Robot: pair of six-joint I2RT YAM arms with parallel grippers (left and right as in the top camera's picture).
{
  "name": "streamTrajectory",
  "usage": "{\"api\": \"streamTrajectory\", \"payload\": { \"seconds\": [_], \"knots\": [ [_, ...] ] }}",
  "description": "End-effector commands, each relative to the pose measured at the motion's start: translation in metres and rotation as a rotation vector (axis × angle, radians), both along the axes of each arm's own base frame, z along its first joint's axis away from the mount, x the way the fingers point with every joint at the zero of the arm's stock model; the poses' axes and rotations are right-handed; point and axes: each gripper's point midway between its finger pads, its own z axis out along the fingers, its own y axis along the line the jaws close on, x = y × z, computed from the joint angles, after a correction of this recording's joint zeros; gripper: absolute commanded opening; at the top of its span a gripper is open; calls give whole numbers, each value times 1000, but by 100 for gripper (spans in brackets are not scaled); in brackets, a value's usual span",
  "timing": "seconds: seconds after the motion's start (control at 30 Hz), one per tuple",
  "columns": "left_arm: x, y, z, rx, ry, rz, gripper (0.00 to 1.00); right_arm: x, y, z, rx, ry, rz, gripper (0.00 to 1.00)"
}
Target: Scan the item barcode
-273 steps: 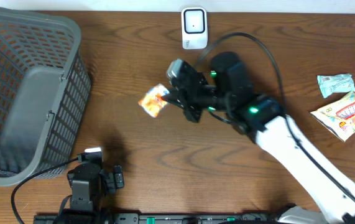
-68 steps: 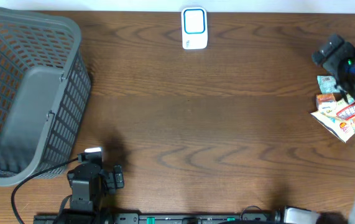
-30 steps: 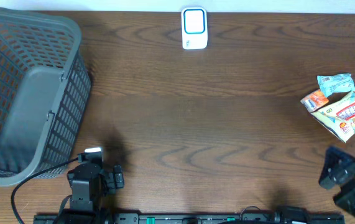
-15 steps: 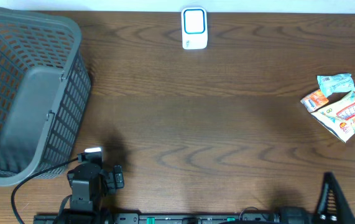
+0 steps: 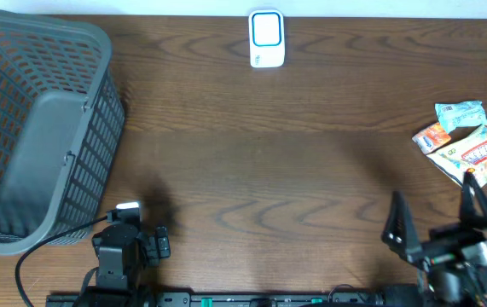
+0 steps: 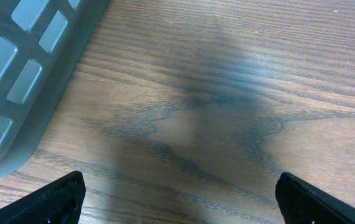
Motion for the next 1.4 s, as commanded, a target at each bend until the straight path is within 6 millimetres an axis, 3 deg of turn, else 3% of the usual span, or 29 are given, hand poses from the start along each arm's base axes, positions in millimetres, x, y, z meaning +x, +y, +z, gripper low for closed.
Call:
{"api": "streamTrajectory", "payload": {
  "seconds": [0.0,0.23,0.47,0.73,1.37],
  "knots": [
    [-4,2,-5,4,22,8,98,20,-5,-31,-1,44,-34,99],
    [-4,2,-5,4,22,9,98,57,-24,-104,39,196,-144,99],
    [-4,2,-5,4,22,8,98,77,-34,-176,40,342,-205,99],
    [-4,2,-5,4,22,9,98,81,-39,-225,27,481,-235,99],
    [-4,2,-5,4,22,8,98,81,-40,-227,-6,488,-246,99]
  ]
}}
